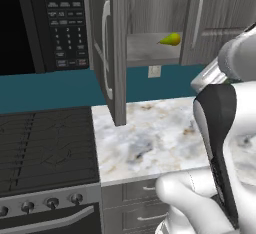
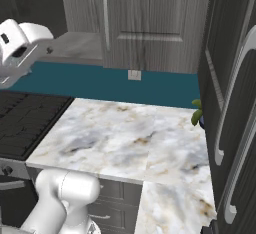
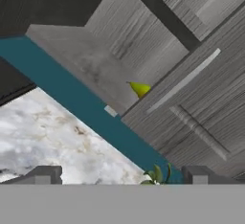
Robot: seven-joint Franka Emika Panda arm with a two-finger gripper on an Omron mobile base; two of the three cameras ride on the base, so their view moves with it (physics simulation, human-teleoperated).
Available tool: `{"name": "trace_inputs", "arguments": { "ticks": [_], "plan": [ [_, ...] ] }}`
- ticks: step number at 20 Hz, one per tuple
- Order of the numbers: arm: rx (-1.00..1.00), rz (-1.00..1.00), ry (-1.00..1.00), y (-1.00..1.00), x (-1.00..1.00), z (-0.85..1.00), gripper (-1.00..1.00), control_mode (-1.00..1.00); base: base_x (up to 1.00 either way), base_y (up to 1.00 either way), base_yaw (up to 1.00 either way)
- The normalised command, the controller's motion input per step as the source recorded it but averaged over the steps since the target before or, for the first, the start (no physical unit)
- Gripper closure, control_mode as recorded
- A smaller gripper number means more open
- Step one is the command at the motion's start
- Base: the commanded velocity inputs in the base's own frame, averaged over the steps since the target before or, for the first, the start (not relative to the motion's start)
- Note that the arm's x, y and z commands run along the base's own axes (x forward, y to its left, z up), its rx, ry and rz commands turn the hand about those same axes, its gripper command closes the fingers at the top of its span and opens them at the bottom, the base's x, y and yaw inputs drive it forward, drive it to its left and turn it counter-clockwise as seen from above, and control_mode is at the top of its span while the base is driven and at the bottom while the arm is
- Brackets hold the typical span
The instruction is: Pick the pear from the counter and place it in the cabinet. Then close the cabinet.
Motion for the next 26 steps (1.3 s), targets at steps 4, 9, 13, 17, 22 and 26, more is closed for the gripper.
{"name": "trace_inputs", "arguments": {
  "ticks": [4, 9, 13, 17, 22, 26],
  "plan": [
    [-0.14, 0.10, -0.14, 0.21, -1.00, 0.00, -1.00, -1.00, 0.00, 0.00, 0.00],
    [-0.15, 0.10, -0.12, 0.35, -0.97, 0.00, -1.00, -1.00, 0.00, 0.00, 0.00],
    [-0.16, 0.09, -0.06, 0.66, -0.60, 0.00, -1.00, -1.00, 0.00, 0.00, 0.00],
    [-0.17, 0.07, -0.06, 0.80, -0.32, 0.00, -1.00, -1.00, 0.00, 0.00, 0.00],
    [-0.16, 0.02, -0.02, 0.71, -0.10, 0.00, -1.00, -1.00, 0.00, 0.00, 0.00],
    [-0.14, 0.00, 0.00, 0.55, -0.01, 0.00, -1.00, -1.00, 0.00, 0.00, 0.00]
  ]
}}
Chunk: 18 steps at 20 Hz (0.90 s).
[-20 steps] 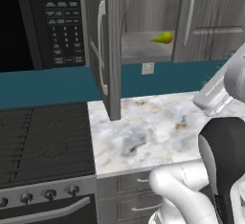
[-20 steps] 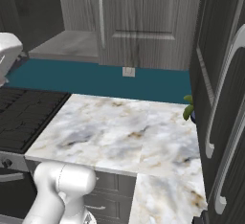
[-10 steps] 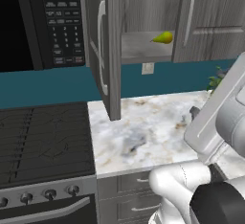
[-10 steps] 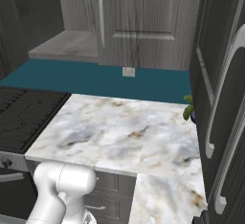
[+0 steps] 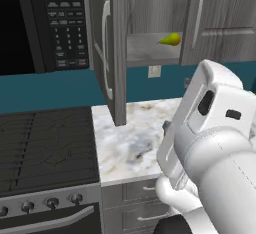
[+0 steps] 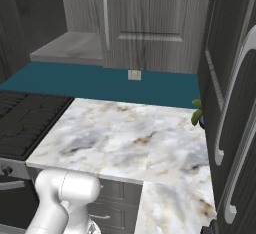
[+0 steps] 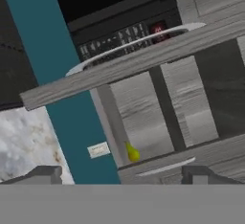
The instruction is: Pick the pear from the counter and place it in the cabinet. Then close the cabinet.
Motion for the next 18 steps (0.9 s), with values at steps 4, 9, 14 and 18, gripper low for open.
{"name": "trace_inputs", "arguments": {
  "ticks": [4, 9, 14, 18],
  "plan": [
    [-0.16, 0.00, 0.00, 0.63, 0.13, -0.03, -1.00, -1.00, 0.00, 0.00, 0.00],
    [-0.20, 0.00, 0.00, 0.85, 0.31, -0.18, -1.00, -1.00, 0.00, 0.00, 0.00],
    [-0.19, -0.04, 0.00, 0.86, 0.76, -0.23, -1.00, -1.00, 0.00, 0.00, 0.00],
    [-0.18, -0.09, 0.00, 0.78, 1.00, -0.28, -1.00, -1.00, 0.00, 0.00, 0.00]
  ]
}}
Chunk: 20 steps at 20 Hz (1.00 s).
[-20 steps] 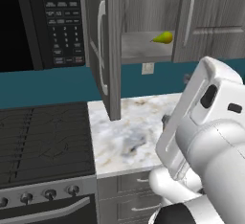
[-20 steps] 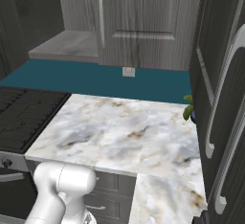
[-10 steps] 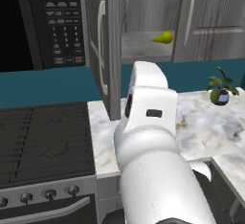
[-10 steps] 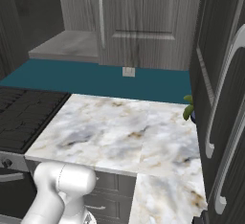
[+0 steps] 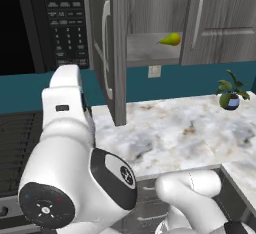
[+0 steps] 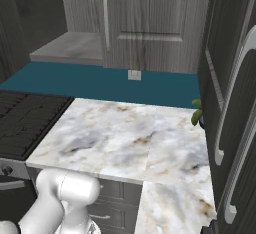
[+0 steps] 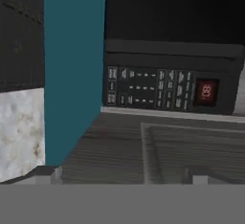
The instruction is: Pick the pear from the counter and place it in the cabinet. Then close the cabinet.
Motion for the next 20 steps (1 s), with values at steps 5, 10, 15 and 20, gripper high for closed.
{"name": "trace_inputs", "arguments": {
  "ticks": [5, 10, 15, 20],
  "plan": [
    [-0.15, -0.11, 0.00, 0.45, 0.98, -0.17, -1.00, -1.00, 0.00, 0.00, 0.00],
    [-0.16, -0.11, 0.01, -0.10, 0.51, 0.00, -1.00, -1.00, 0.00, 0.00, 0.00],
    [-0.16, -0.12, 0.08, -0.36, 0.46, 0.00, -1.00, -1.00, 0.00, 0.00, 0.00],
    [-0.15, -0.10, 0.13, -0.64, 0.32, 0.00, -1.00, -1.00, 0.00, 0.00, 0.00]
  ]
}}
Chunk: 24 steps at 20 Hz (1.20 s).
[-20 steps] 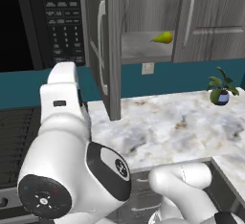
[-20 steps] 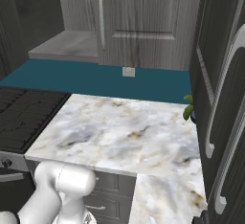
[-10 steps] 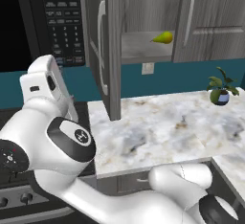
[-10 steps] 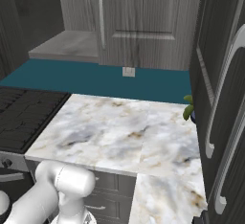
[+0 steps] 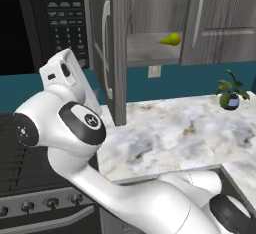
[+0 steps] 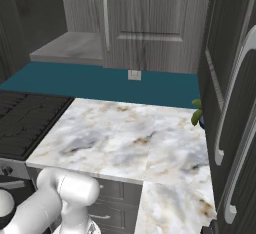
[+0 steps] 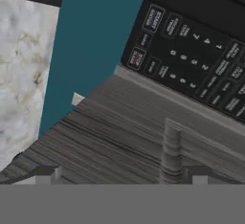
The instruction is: Pick the pear from the counter and place it in the cabinet. Then close the cabinet.
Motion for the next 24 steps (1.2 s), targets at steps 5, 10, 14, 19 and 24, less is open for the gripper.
{"name": "trace_inputs", "arguments": {
  "ticks": [5, 10, 14, 19, 24],
  "plan": [
    [-0.15, -0.06, 0.13, -0.77, 0.13, 0.01, -1.00, -1.00, 0.00, 0.00, 0.00],
    [-0.16, -0.01, 0.07, -0.96, 0.00, 0.10, -1.00, -1.00, 0.00, 0.00, 0.00],
    [-0.16, 0.11, 0.01, -0.91, 0.03, 0.05, -1.00, -1.00, 0.00, 0.00, 0.00],
    [-0.12, 0.21, 0.01, -0.98, 0.26, 0.03, -1.00, -1.00, 0.00, 0.00, 0.00],
    [-0.08, 0.26, 0.02, -0.92, 0.53, 0.00, -1.00, -1.00, 0.00, 0.00, 0.00]
  ]
}}
